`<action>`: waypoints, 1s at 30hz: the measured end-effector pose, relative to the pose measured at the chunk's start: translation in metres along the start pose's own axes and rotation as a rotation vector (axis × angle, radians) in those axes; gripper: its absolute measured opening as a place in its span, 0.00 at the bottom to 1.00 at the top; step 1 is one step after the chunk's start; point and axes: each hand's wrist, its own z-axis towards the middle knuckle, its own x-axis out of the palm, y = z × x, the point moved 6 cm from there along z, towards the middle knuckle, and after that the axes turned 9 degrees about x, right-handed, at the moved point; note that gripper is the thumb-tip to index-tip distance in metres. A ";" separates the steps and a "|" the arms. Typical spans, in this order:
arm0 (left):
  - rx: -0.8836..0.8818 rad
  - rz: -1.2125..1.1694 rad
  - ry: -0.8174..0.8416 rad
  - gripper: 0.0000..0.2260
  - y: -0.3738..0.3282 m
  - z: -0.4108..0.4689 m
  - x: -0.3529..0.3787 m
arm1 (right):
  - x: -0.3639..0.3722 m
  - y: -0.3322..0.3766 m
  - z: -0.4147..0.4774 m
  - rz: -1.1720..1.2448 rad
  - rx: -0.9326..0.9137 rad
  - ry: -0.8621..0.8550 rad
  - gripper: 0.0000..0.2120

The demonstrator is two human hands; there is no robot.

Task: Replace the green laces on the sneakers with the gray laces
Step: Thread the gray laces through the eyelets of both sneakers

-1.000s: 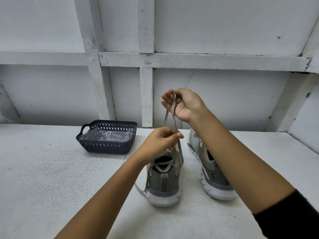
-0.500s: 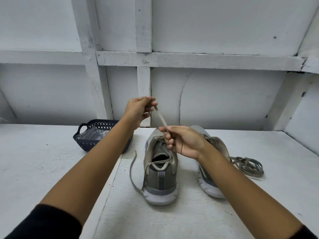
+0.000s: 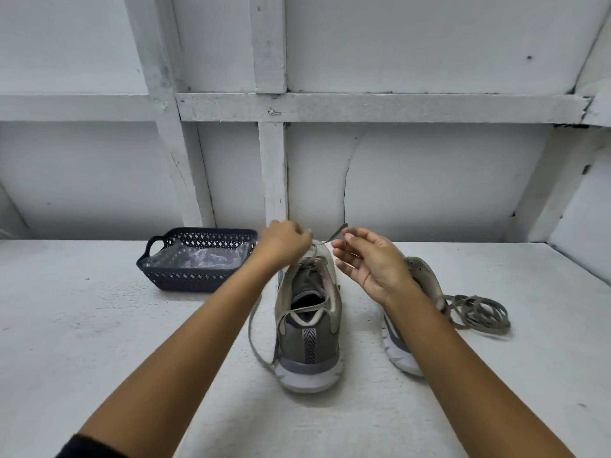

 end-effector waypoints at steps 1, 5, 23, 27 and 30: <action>-0.008 0.012 0.010 0.17 0.000 -0.005 0.007 | -0.003 -0.003 0.003 0.025 -0.007 -0.051 0.08; -0.017 -0.042 0.096 0.23 -0.006 -0.019 0.026 | -0.009 -0.020 0.011 0.010 -0.001 -0.192 0.08; -0.342 -1.043 0.054 0.11 0.021 -0.028 0.055 | -0.012 -0.042 0.037 -0.263 -0.212 -0.300 0.10; -0.321 -1.110 0.031 0.11 0.019 -0.026 0.057 | -0.014 -0.042 0.040 -0.303 -0.231 -0.301 0.11; -0.310 -1.107 0.023 0.10 0.018 -0.026 0.057 | -0.015 -0.042 0.041 -0.339 -0.242 -0.301 0.11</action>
